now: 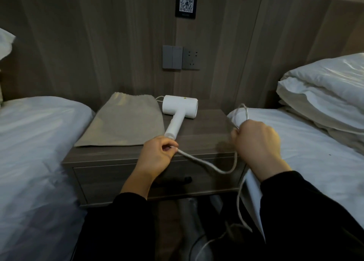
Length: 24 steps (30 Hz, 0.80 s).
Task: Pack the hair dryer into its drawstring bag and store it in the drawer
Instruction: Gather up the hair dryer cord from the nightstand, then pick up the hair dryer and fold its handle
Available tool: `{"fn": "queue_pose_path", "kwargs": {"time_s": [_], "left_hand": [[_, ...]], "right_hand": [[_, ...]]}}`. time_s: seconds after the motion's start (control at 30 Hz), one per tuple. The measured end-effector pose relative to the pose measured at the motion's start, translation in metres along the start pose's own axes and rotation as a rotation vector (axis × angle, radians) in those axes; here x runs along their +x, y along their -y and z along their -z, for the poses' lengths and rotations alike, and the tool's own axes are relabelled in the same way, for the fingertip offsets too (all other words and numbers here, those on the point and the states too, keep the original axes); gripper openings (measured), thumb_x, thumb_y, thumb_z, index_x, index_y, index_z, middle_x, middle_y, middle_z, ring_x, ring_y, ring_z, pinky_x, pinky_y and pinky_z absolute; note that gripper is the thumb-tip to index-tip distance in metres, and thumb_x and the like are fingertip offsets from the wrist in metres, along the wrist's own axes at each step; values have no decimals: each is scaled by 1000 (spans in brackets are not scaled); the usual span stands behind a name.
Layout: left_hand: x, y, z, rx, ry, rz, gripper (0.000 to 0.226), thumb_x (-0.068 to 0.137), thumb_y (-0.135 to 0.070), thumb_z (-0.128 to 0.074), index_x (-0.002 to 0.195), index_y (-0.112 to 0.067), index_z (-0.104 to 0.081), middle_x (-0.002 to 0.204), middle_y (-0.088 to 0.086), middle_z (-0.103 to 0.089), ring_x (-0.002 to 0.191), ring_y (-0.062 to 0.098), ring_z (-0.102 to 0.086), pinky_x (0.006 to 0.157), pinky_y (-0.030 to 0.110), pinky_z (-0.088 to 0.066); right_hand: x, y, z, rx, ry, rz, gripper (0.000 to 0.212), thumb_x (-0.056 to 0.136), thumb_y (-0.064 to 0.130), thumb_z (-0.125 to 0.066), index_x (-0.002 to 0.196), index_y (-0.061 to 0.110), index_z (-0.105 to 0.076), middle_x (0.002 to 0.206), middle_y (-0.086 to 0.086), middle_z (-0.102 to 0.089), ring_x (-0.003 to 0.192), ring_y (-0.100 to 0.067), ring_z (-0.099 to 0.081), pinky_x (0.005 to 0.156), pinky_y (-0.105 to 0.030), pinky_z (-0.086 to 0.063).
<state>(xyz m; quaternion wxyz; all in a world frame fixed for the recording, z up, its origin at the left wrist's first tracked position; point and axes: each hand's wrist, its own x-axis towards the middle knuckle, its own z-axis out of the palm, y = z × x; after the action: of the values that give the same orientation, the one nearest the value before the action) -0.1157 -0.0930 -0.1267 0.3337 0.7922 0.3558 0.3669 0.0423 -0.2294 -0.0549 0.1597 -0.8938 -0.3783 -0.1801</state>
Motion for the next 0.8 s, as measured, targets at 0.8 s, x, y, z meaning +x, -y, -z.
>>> {"fn": "queue_pose_path", "kwargs": {"time_s": [0.8], "left_hand": [[10,29,14,594,8,-30,40,95,-30,-41,135,-28,-46,148,-3,-39,139,17,-28,114,33,-16]], "right_hand": [[62,87,-84,1348,801,-474,29,86,18,-63,99,-4,-50,85,-24,-58,51,-28,-64,40,-32,-54]]}}
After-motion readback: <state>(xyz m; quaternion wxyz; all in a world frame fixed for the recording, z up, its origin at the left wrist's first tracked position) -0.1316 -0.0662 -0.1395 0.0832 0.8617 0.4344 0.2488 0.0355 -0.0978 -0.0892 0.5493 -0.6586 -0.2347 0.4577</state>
